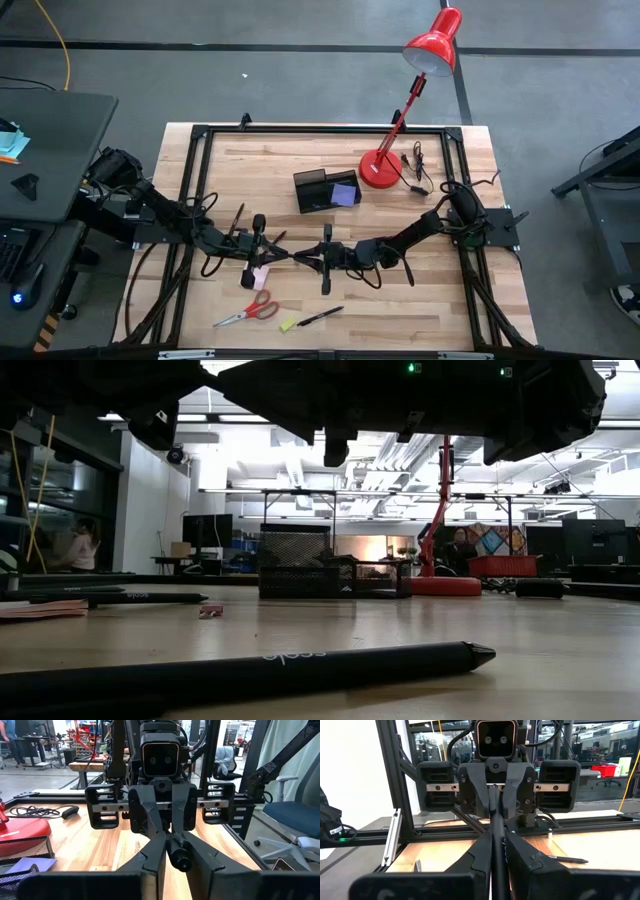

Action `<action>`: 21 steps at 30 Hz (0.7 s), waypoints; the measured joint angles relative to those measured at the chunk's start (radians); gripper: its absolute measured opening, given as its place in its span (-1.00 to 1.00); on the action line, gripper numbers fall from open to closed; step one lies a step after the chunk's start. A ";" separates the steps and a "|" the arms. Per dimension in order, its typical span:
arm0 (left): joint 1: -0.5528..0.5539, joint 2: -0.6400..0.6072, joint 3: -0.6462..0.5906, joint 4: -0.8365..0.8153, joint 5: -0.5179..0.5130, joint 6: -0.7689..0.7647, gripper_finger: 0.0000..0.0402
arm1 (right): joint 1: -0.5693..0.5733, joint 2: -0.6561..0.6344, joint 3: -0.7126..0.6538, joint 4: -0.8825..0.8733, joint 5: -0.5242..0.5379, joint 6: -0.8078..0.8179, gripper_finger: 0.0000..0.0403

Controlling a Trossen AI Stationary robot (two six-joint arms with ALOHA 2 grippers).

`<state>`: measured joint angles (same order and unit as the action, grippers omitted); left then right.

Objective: Pick and place office supplies into organizer
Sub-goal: Put the black pen into the black desk organizer

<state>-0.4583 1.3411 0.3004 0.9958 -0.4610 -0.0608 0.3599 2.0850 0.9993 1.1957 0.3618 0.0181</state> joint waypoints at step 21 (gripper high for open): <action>0.000 0.000 0.000 0.000 -0.003 0.000 -0.89 | 0.001 0.000 0.000 0.005 -0.003 0.001 -0.83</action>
<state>-0.4583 1.3407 0.3004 0.9958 -0.4637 -0.0605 0.3607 2.0851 0.9993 1.2003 0.3585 0.0189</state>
